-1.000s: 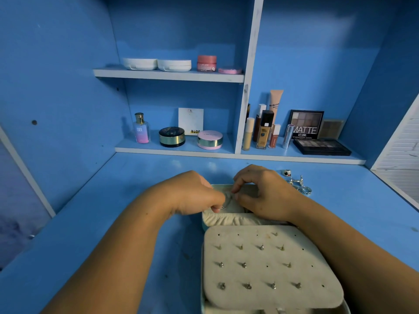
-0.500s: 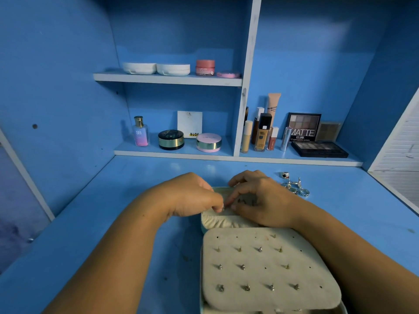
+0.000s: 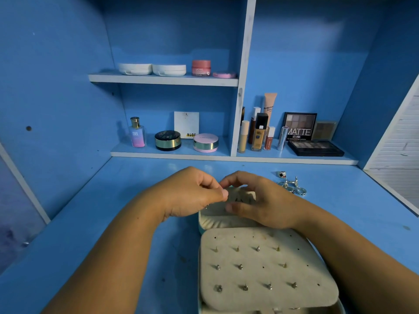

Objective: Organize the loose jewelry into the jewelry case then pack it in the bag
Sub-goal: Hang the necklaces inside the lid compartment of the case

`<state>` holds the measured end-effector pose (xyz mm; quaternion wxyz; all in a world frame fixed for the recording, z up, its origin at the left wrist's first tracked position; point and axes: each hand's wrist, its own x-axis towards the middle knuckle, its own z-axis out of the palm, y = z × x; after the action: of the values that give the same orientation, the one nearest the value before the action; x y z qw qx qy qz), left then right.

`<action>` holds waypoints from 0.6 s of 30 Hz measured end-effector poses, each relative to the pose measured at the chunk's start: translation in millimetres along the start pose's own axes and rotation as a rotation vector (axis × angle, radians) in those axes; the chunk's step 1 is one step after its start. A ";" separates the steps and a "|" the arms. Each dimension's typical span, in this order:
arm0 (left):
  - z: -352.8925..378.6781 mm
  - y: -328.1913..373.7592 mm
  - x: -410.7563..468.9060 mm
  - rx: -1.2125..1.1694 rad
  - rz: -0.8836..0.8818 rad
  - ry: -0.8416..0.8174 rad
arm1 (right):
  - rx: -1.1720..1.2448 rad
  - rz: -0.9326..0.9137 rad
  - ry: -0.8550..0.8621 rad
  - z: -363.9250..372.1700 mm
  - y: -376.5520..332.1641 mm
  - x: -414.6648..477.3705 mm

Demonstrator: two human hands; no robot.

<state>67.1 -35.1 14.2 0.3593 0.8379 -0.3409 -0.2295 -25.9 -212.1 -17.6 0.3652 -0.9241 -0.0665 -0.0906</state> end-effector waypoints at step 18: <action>-2.5 -8.1 -2.0 0.337 -0.047 0.028 | -0.113 0.032 -0.020 -6.2 0.7 -5.7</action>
<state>70.7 -28.4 9.9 0.2129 0.8971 -0.3498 -0.1658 -32.1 -217.2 -14.9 0.3129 -0.9452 -0.0504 -0.0790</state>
